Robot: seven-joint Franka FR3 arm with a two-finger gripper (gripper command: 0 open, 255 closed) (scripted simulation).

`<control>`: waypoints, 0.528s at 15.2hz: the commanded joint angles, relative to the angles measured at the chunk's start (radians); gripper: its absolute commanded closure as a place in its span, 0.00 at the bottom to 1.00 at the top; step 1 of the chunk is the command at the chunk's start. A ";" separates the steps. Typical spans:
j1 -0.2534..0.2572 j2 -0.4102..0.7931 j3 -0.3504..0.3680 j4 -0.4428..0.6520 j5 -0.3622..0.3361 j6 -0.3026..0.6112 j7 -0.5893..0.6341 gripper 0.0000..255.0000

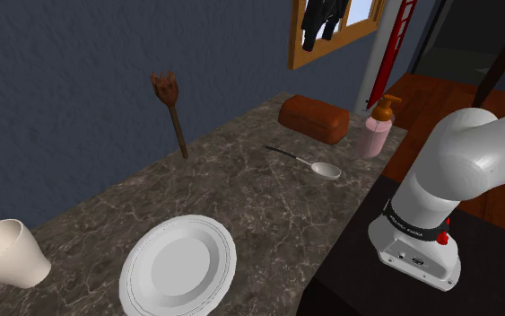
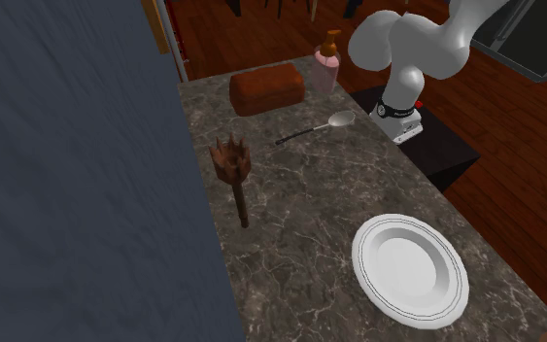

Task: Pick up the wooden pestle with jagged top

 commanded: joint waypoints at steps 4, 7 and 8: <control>0.011 0.111 0.036 0.062 0.008 0.039 0.020 0.00; 0.018 0.224 0.071 0.134 0.010 0.069 0.040 0.00; 0.021 0.261 0.083 0.161 0.009 0.077 0.047 0.00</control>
